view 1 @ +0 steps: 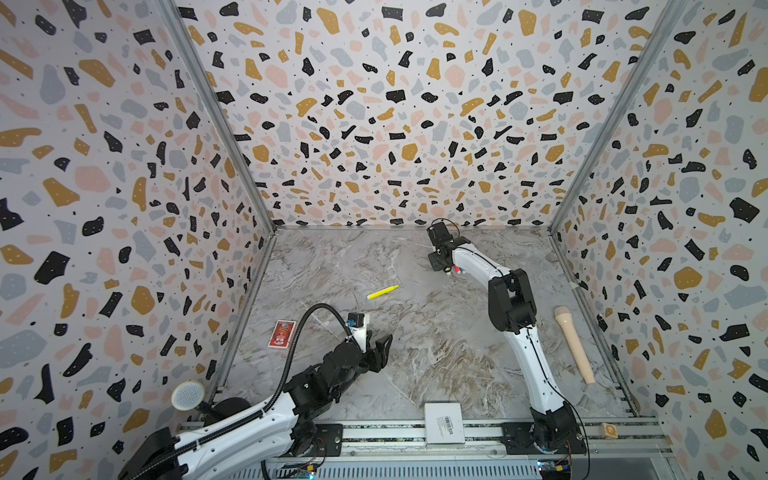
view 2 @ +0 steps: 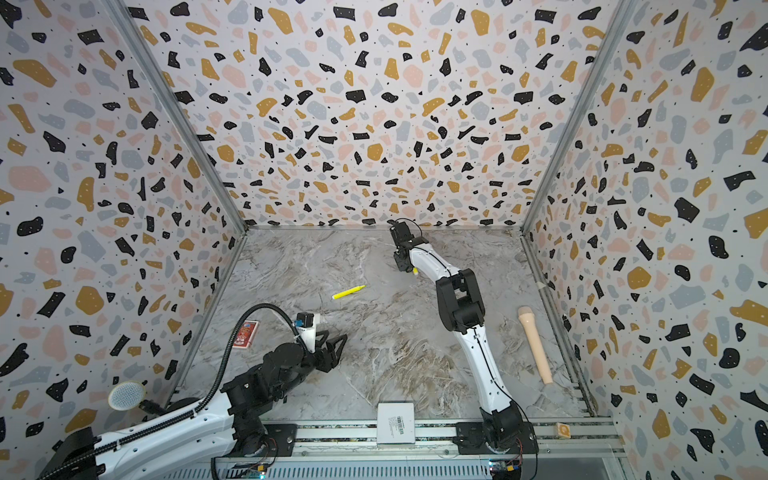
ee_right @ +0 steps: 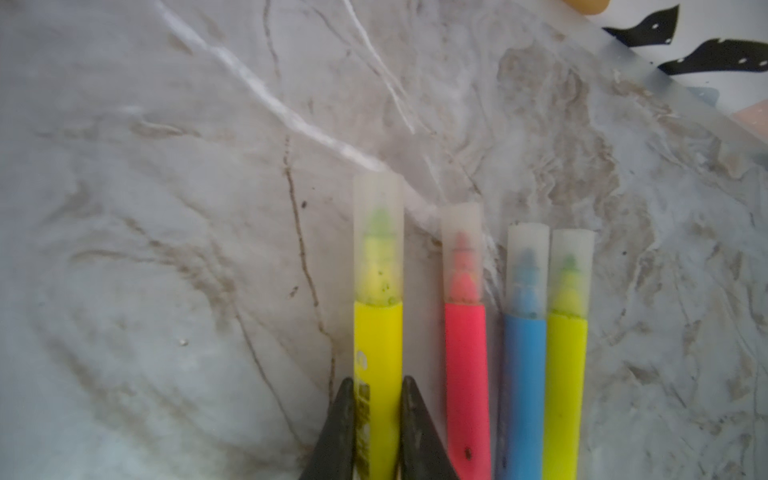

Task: Insert the pens into the pen caps
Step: 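Carry the capped yellow highlighter with the right gripper to the row of capped pens, then lower the highlighter beside the pink pen, open the right gripper and lift away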

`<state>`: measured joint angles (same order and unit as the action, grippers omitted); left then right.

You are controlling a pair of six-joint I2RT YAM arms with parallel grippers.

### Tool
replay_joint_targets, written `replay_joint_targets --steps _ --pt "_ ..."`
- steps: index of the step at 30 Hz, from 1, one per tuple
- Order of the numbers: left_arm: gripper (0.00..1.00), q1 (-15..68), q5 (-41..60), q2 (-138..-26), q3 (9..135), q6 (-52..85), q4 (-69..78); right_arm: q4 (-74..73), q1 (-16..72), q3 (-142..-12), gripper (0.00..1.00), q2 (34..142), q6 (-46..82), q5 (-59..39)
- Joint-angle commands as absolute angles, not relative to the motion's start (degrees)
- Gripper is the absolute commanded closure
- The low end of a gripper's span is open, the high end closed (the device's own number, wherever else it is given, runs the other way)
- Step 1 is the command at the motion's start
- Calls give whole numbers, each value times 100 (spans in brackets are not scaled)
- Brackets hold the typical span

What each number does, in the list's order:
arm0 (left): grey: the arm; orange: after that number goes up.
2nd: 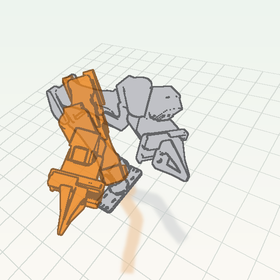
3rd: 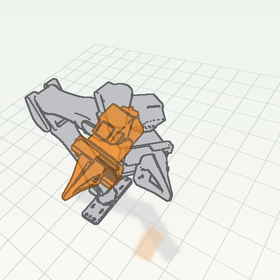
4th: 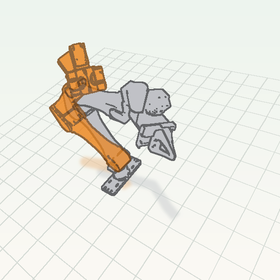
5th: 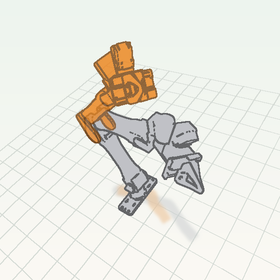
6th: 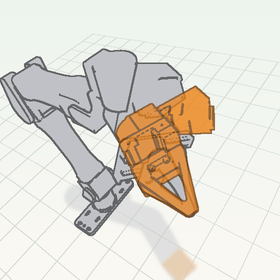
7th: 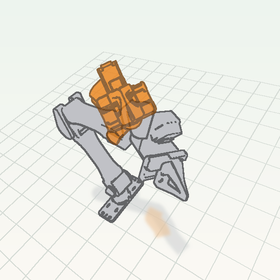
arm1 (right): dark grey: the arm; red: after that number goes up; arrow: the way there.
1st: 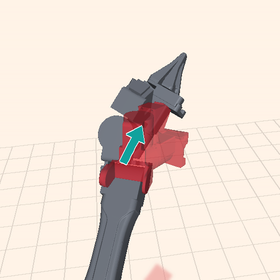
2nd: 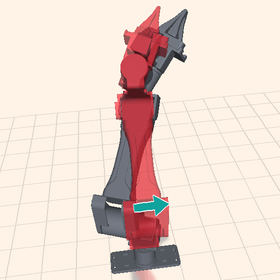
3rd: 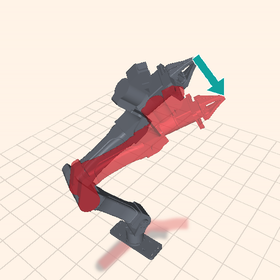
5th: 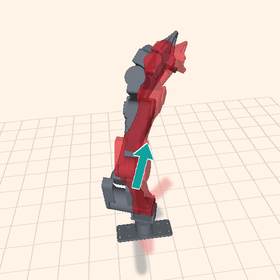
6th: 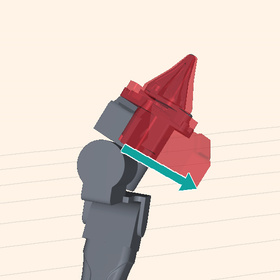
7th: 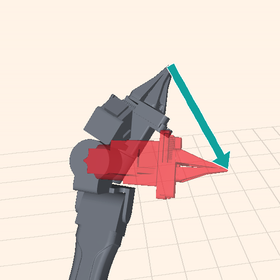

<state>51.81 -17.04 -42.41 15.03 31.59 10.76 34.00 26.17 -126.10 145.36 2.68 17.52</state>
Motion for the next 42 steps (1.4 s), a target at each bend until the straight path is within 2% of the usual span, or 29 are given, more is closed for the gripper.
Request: replay_joint_targets --steps 1,4,9,16,23,33,42 --pt "34 5177 -1718 -4263 1711 3119 1272 3797 2591 -12481 77 14181 271 1885" --pt "34 5178 -1729 -4255 1744 3078 1222 3702 2626 -12340 69 13936 309 1910" --pt "34 5181 -1729 -4237 1756 3078 1239 3432 2720 -12026 65 13542 308 1776" --pt "34 5177 -1696 -4348 1851 3048 1288 3212 2790 -11843 61 13521 278 326" --pt "34 5177 -1694 -4315 1815 3065 1222 3408 2718 -12096 56 13919 506 -86" --pt "34 5177 -1769 -4340 1843 3025 1239 3627 2533 -12388 51 14281 692 103" --pt "34 5177 -1774 -4399 1915 2973 1222 3720 2441 -12478 50 14338 926 863"
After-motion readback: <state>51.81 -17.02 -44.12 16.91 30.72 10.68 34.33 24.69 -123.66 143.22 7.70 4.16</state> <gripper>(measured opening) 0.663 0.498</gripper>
